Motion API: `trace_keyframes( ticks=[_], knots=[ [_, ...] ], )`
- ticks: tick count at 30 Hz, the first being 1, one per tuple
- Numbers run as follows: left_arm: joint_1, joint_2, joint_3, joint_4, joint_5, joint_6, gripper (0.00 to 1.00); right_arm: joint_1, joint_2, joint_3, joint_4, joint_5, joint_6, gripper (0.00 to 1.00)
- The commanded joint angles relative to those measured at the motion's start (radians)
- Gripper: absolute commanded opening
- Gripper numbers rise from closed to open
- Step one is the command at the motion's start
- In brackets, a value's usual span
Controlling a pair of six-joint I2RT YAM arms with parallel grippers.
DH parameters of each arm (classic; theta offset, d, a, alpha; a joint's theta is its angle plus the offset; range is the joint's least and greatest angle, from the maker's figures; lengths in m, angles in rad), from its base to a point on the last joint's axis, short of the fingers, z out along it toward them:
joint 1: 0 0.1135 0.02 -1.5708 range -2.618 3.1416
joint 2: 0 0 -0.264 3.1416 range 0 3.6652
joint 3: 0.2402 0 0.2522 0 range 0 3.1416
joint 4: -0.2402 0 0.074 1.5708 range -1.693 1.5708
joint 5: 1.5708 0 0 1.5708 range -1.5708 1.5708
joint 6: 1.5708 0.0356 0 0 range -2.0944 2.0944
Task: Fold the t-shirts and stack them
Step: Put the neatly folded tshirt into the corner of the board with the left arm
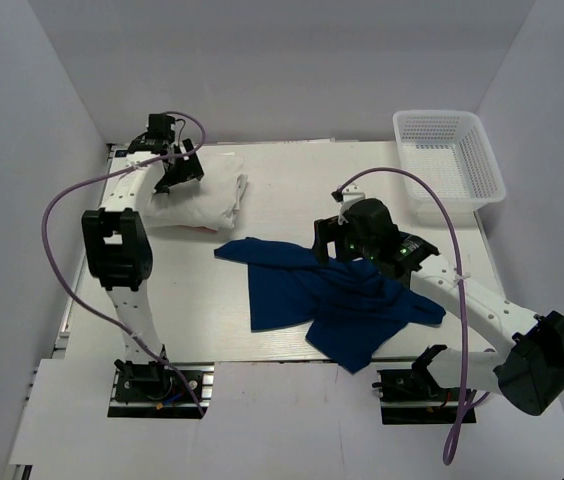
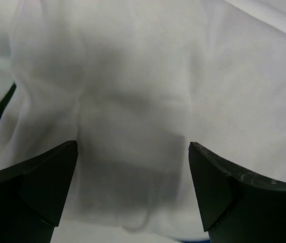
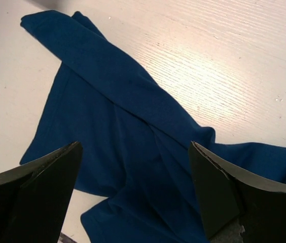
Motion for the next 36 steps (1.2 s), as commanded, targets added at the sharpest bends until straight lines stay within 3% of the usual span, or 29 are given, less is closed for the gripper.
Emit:
trace_keyframes(
  ticks=[1, 8, 24, 33, 36],
  knots=[
    [0.005, 0.084, 0.128, -0.114, -0.114, 0.037, 1.0, -0.01, -0.028, 0.002, 0.0, 0.045, -0.027, 0.9],
    [0.023, 0.186, 0.118, -0.117, -0.222, 0.047, 1.0, -0.019, 0.02, 0.025, 0.007, 0.069, -0.055, 0.9],
    [0.236, 0.456, 0.489, -0.062, -0.165, 0.122, 1.0, -0.056, 0.175, 0.139, -0.003, 0.069, -0.102, 0.9],
    [0.28, 0.531, 0.585, 0.019, -0.228, -0.007, 1.0, -0.088, 0.334, 0.298, -0.028, 0.028, -0.118, 0.9],
    [0.289, 0.55, 0.595, 0.085, -0.188, -0.016, 1.0, -0.099, 0.377, 0.347, -0.045, 0.019, -0.118, 0.9]
  ],
)
